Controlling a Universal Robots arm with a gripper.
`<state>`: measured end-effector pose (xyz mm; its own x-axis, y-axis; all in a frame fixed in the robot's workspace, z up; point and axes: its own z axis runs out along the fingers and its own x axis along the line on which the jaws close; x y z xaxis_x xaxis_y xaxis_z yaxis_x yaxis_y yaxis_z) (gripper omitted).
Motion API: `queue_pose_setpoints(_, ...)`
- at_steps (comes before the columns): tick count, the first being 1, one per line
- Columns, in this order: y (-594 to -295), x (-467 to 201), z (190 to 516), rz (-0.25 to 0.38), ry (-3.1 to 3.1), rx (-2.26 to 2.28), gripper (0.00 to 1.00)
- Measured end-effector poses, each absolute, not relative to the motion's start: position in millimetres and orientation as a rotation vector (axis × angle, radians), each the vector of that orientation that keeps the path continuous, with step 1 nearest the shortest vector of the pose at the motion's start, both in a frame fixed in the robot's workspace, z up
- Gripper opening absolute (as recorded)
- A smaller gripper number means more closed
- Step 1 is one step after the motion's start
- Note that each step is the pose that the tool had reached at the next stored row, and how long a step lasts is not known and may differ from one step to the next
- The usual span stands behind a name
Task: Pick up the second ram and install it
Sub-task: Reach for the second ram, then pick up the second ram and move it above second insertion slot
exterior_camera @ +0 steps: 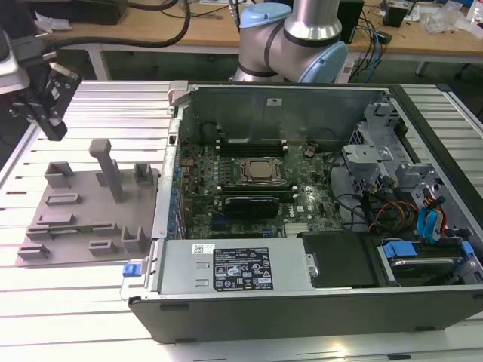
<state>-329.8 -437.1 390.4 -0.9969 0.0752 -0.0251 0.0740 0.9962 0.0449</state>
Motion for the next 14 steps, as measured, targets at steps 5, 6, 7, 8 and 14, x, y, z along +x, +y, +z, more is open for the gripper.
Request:
queue_pose_setpoints(5, -449.1, -332.5, 389.8, 0.068, 3.112, 0.117, 0.08)
queue_pose_setpoints(6, -449.1, -332.5, 389.8, 0.068, 3.112, 0.117, 0.08)
queue_pose_setpoints(7, -449.2, -332.5, 389.7, 0.068, 3.112, 0.117, 0.08)
queue_pose_setpoints(8, -449.2, -332.5, 389.7, 0.068, 3.112, 0.116, 0.08)
queue_pose_setpoints(14, -449.4, -332.5, 389.7, 0.068, 3.112, 0.116, 0.08)
